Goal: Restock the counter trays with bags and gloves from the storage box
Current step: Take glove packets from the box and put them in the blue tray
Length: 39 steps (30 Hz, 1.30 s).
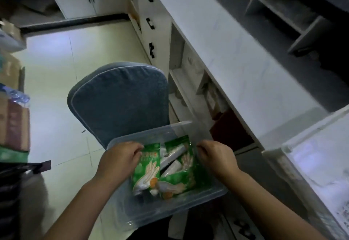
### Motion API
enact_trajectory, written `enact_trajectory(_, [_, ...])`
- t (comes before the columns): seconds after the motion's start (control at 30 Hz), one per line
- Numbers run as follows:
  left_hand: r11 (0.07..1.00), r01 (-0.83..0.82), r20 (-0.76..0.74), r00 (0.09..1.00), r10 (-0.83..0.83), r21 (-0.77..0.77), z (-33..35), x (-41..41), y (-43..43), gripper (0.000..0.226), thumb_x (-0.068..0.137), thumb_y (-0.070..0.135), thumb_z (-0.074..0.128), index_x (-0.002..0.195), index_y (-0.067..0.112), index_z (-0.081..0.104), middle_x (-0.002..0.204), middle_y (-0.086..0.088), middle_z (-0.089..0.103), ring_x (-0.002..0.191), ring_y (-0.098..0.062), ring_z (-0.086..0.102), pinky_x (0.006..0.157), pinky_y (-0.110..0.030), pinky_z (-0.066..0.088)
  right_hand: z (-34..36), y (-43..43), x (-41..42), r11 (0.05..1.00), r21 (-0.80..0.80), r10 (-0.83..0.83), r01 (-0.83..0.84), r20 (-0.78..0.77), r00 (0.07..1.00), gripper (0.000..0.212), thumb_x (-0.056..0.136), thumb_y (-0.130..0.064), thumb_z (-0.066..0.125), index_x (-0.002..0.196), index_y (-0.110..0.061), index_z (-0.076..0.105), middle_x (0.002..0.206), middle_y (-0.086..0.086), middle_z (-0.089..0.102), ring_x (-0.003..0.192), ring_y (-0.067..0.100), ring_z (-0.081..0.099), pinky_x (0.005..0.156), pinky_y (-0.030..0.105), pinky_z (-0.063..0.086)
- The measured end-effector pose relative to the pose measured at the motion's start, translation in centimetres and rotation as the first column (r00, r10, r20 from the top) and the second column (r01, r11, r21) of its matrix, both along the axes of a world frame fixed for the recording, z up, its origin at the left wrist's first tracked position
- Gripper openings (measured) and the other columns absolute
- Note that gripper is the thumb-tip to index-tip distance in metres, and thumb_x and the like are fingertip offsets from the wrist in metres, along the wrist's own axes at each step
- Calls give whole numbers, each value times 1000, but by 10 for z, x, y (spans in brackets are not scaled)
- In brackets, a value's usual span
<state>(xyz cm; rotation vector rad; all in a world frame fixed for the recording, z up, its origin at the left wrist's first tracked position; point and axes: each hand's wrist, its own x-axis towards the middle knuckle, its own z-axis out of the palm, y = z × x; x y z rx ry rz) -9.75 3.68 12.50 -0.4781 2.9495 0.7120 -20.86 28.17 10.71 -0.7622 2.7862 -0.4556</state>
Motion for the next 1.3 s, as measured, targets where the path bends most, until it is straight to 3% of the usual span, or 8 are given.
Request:
enact_trajectory(0.27, [999,-35,157,987,30,32,-61,38,-56,17,86,18,59,97,22,71,98,1,73,89,-24,66,67,-32,50,-128,-16,35,945,324,-116,-35,436,892,21,89,-20,49,103,-15,64,107,11,69,95,32,62,67,33,44])
enact_trajectory(0.4, [998,-36,211,977,24,54,-96,48,-57,17,85,19,60,97,25,71,97,5,73,88,-21,66,67,-31,50,-176,-25,35,938,338,-103,-78,486,868,31,89,-12,47,118,-11,56,125,14,59,103,34,60,76,35,48])
enact_trajectory(0.57, [1000,-4,266,964,11,-25,-142,50,-49,18,72,25,55,81,28,71,74,6,72,64,-19,67,48,-29,51,-232,-37,19,893,429,-99,-135,480,872,54,89,-5,42,141,-14,30,154,6,23,119,33,51,88,39,48])
enact_trajectory(0.8, [999,-14,307,952,5,29,-172,41,-25,22,77,26,52,91,27,69,87,4,72,81,-23,66,58,-32,51,-266,-26,19,850,486,-4,-203,391,920,35,89,-3,44,124,-5,47,128,20,45,102,34,57,78,39,50])
enact_trajectory(1.03, [991,9,324,945,-52,133,-186,32,16,24,81,26,54,101,27,67,97,-1,71,91,-28,64,67,-34,51,-272,-21,13,812,499,79,-302,419,905,37,94,-10,40,131,-13,42,135,18,38,106,34,55,81,38,49])
enact_trajectory(1.17, [989,96,426,894,-137,116,-199,23,27,21,84,23,52,101,21,65,101,-7,68,96,-32,60,71,-34,48,-272,-23,10,905,382,35,-189,375,926,22,91,-6,41,104,-5,59,114,17,55,101,34,53,73,33,42])
enact_trajectory(1.23, [985,124,419,893,-162,118,-204,16,32,23,80,20,54,99,14,65,98,-11,67,95,-34,61,70,-37,50,-260,-25,7,923,278,181,-266,296,938,6,75,-2,64,80,-2,66,89,18,62,78,34,60,57,31,45])
enact_trajectory(1.3, [982,156,395,899,-187,109,-206,4,39,32,78,23,54,108,13,63,106,-12,65,100,-33,59,74,-38,50,-244,-27,4,895,225,346,-386,197,917,17,53,-5,79,60,-8,64,67,10,59,58,30,57,41,28,41])
